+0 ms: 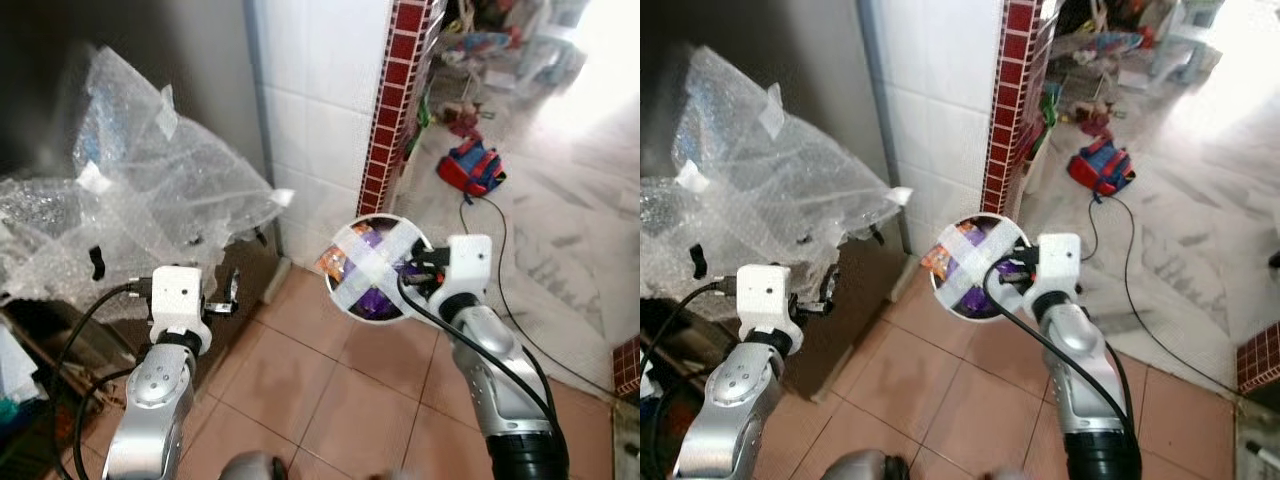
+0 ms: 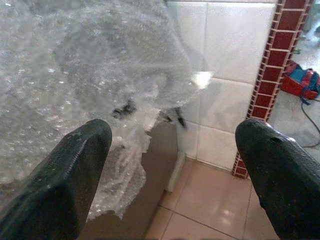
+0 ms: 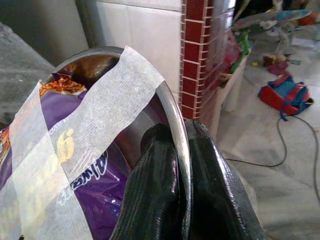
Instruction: Restocking fridge
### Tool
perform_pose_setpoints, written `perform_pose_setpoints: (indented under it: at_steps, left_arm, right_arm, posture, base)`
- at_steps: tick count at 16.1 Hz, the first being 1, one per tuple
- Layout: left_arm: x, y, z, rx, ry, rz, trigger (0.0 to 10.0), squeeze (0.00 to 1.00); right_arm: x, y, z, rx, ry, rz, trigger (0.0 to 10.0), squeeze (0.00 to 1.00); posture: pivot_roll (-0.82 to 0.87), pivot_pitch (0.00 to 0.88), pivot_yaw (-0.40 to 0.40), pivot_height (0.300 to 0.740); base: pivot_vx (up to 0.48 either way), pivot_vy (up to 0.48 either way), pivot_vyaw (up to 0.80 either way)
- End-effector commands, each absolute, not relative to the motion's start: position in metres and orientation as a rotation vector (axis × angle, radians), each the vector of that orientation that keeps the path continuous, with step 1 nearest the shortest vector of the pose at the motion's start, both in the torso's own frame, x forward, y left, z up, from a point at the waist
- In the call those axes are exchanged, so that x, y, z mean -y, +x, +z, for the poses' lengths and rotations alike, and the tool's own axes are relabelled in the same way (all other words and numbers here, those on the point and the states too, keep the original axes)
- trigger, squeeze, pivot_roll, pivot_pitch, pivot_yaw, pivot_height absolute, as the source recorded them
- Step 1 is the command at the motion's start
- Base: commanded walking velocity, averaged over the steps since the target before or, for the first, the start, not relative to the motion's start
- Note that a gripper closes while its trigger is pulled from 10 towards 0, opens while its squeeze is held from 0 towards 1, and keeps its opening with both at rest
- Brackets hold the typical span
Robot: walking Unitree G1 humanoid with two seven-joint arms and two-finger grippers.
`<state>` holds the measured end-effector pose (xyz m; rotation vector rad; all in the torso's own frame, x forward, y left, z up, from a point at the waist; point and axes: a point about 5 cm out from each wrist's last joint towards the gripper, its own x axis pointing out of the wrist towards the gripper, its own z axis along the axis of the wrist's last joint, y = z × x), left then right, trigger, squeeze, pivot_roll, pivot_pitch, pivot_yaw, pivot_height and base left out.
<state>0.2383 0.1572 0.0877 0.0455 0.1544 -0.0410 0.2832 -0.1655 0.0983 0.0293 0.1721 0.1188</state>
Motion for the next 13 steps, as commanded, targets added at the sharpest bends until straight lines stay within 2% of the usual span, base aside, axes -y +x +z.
perform_pose_setpoints:
  at_steps: [1,6,11,13]
  left_arm:
    - [-0.1537,0.239,0.0898,-0.15,0.049,-0.061,10.0,0.0]
    - [-0.1529,0.2387,0.0887,-0.161,0.051,-0.067,10.0,0.0]
    - [-0.1539,0.2384,0.0873,-0.167,0.071,-0.049,10.0,0.0]
    - [-0.1537,0.2384,0.0867,-0.176,0.074,-0.049,10.0,0.0]
  right_arm:
    - [0.1694,0.285,0.101,-0.16,0.042,0.103,10.0,0.0]
    - [0.1689,0.2841,0.0974,-0.181,0.054,0.096,10.0,0.0]
    - [0.1689,0.2839,0.0943,-0.189,0.057,0.094,10.0,0.0]
    - [0.1685,0.2842,0.0927,-0.193,0.056,0.094,10.0,0.0]
  posture:
    - [0.04,0.0,-0.008,0.74]
    - [0.04,0.0,-0.006,0.74]
    - [0.04,0.0,-0.004,0.74]
    - [0.04,0.0,-0.004,0.74]
  base:
    - [0.0,0.424,0.0]
    - [0.0,0.425,0.0]
    - [0.0,0.422,-0.77]
    - [-0.255,0.411,-0.27]
